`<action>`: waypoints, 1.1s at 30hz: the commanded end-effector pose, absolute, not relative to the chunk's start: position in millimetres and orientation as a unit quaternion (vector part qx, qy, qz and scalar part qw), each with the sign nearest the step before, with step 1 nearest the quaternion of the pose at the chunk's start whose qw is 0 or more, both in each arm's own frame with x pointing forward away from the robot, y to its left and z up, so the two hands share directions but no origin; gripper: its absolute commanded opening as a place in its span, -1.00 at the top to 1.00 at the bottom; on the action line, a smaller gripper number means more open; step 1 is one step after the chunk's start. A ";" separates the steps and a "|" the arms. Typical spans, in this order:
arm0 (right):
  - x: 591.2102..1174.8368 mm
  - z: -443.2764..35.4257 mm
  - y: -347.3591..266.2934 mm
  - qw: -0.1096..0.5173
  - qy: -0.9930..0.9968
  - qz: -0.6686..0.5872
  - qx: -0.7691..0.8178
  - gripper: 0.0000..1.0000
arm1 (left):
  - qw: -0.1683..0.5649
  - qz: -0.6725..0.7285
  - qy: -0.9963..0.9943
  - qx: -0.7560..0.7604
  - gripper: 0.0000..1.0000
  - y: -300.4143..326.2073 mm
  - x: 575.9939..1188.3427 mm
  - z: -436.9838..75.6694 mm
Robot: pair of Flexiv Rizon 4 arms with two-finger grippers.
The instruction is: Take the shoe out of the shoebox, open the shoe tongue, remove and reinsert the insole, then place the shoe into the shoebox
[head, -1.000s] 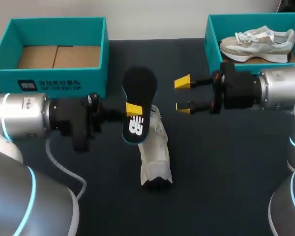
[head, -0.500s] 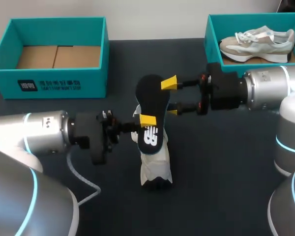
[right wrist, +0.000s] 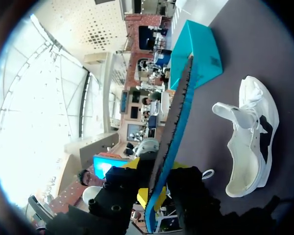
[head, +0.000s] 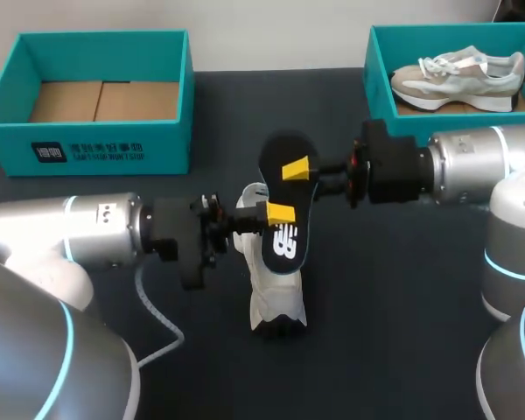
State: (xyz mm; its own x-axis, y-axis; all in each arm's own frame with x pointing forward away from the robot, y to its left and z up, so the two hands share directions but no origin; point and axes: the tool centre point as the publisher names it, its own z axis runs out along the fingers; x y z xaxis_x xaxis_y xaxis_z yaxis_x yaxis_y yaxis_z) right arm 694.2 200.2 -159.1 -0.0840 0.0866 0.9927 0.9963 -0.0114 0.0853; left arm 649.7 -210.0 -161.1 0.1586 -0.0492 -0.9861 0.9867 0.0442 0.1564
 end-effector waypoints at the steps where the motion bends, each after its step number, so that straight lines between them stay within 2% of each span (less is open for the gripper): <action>1: 695.2 -160.0 198.8 0.453 -0.539 -0.501 -0.503 0.94 | 0.562 -0.460 0.456 0.515 1.00 -205.6 645.9 -162.4; 3: 695.9 -160.6 198.1 0.455 -0.539 -0.500 -0.504 1.00 | 0.562 -0.459 0.457 0.515 1.00 -204.2 644.5 -163.0; 10: 697.0 -161.4 198.8 0.456 -0.539 -0.499 -0.502 1.00 | 0.562 -0.460 0.458 0.513 1.00 -201.3 639.9 -162.2; 11: 697.1 -161.5 199.0 0.457 -0.539 -0.498 -0.502 1.00 | 0.563 -0.458 0.456 0.515 0.42 -200.2 639.6 -162.1; 12: 697.1 -161.8 199.1 0.457 -0.539 -0.498 -0.502 1.00 | 0.564 -0.457 0.456 0.515 -0.47 -198.9 639.7 -162.2; 13: 697.1 -162.5 198.9 0.458 -0.538 -0.498 -0.503 1.00 | 0.563 -0.457 0.458 0.514 -1.00 -196.5 640.0 -162.2; 27: 696.0 -169.2 193.3 0.460 -0.529 -0.499 -0.510 1.00 | 0.553 -0.433 0.478 0.527 -1.00 -150.5 656.8 -159.5; 33: 695.9 -174.2 198.8 0.461 -0.526 -0.500 -0.510 1.00 | 0.520 -0.417 0.512 0.542 -1.00 -145.3 669.1 -147.0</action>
